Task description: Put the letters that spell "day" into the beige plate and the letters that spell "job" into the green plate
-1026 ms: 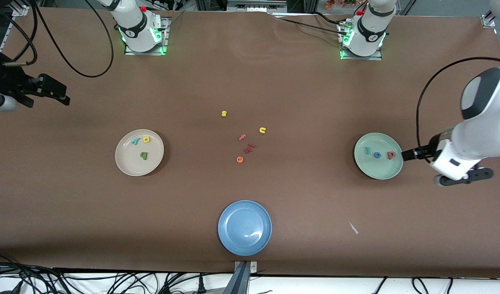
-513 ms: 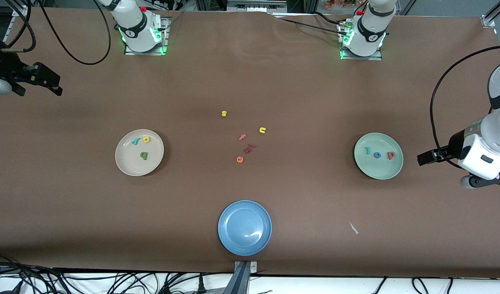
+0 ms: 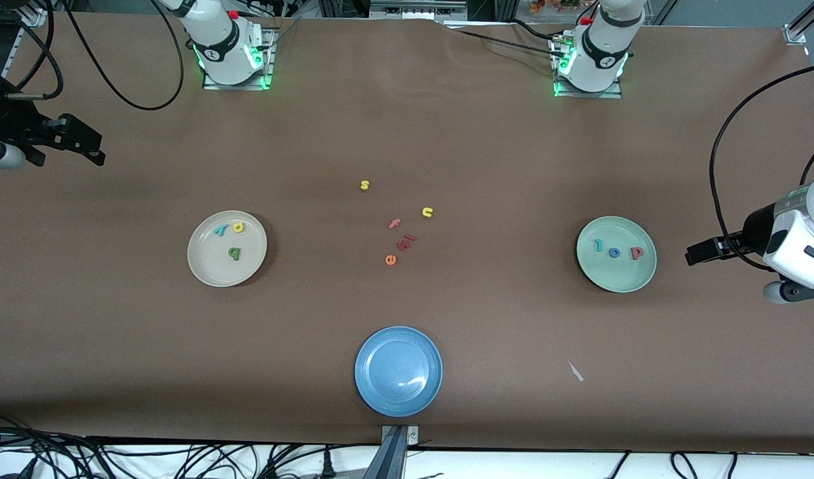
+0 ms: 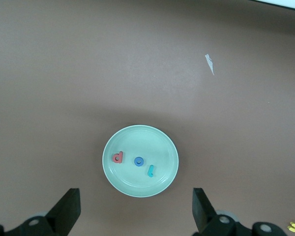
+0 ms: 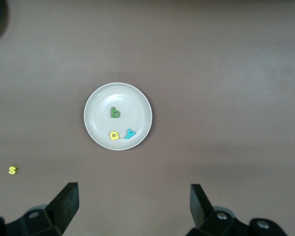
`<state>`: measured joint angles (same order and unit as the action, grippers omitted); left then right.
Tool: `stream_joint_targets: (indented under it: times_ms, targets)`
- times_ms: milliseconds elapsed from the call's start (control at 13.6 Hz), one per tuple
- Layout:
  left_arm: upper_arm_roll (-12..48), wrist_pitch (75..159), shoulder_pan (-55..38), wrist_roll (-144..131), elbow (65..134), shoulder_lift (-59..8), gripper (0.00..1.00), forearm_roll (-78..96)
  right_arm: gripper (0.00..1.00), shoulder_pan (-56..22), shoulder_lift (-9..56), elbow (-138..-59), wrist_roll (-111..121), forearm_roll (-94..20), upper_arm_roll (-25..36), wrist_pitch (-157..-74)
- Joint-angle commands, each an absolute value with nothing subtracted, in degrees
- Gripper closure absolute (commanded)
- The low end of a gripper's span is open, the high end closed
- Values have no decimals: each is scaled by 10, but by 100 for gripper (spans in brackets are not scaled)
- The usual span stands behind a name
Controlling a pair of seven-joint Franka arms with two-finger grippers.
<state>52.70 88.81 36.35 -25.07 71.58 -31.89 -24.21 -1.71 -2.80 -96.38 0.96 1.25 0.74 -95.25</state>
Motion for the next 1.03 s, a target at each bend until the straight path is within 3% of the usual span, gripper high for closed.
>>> stream_joint_targets:
  times_ms: [0,367,513,733,953]
  targets:
    - [524,875,364,-229,704,-318,0,-236,0,-11,-25,-952,6,14,-1,-939]
    - [524,876,371,-209,704,-322,0,-234,0,-11,-25,-953,6,14,-2,-939]
    - [492,876,333,-192,700,-319,0,-231,0,-11,-25,-953,9,14,-2,-938]
    - [308,882,199,-74,632,-316,0,-159,0,-11,-25,-952,11,15,-2,-938]
    - [43,889,31,-40,651,-262,0,-19,0,-11,-26,-953,11,15,-2,-938]
